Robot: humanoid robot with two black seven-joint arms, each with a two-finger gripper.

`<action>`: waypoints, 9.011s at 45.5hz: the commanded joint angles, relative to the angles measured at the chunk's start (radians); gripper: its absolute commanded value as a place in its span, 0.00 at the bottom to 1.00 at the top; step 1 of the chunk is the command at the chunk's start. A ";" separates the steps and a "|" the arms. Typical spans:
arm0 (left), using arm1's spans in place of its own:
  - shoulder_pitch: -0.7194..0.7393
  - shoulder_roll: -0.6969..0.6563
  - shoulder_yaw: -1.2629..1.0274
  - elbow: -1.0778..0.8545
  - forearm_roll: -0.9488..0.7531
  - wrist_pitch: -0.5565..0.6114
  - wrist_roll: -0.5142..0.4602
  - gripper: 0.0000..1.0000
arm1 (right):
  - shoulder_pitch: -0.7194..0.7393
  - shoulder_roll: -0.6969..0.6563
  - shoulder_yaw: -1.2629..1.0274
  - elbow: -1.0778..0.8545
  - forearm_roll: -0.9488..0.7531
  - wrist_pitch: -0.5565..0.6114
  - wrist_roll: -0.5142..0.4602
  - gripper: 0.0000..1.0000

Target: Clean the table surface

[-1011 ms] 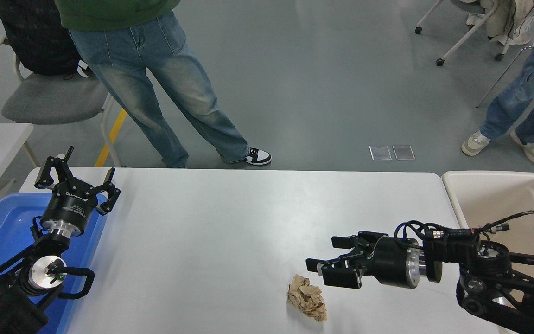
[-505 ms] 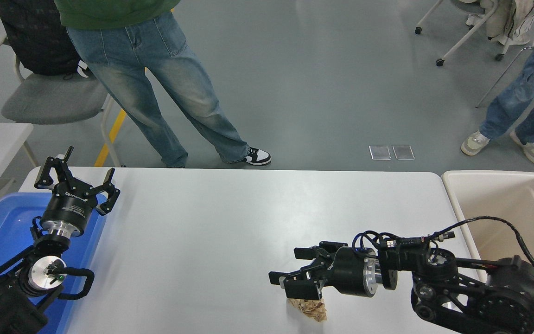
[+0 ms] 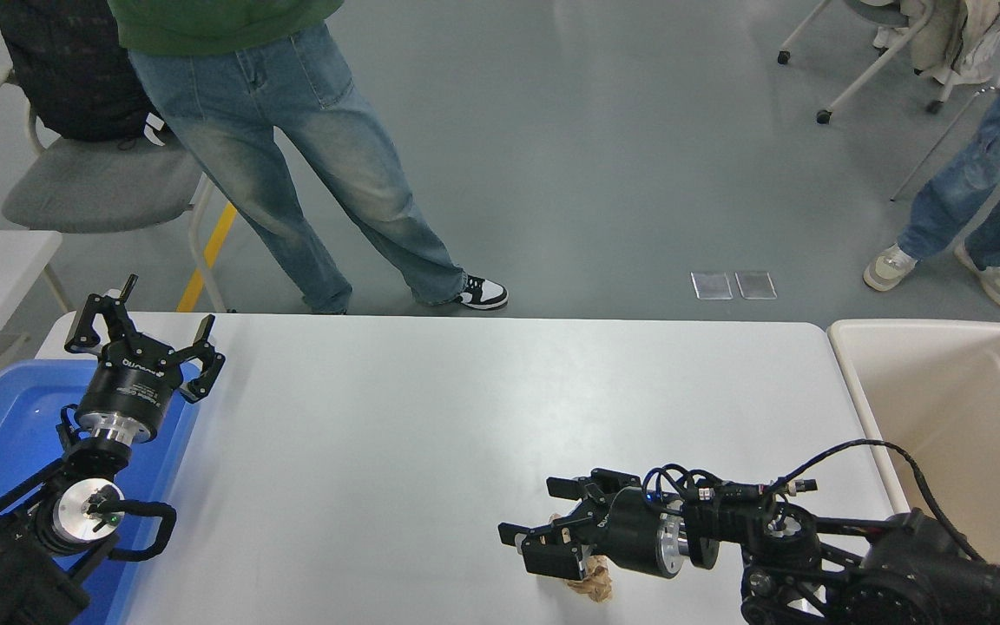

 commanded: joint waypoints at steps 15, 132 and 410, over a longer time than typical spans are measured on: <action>0.000 0.000 0.000 0.000 0.000 0.000 0.000 0.99 | -0.032 0.009 -0.156 -0.079 -0.026 -0.219 0.036 0.99; 0.000 0.000 0.000 0.000 0.000 0.000 0.001 0.99 | -0.029 0.090 -0.233 -0.350 -0.004 -0.251 0.170 0.01; 0.000 0.000 0.000 0.000 0.000 0.000 0.000 0.99 | -0.113 -0.201 0.763 -0.562 1.786 0.463 0.000 1.00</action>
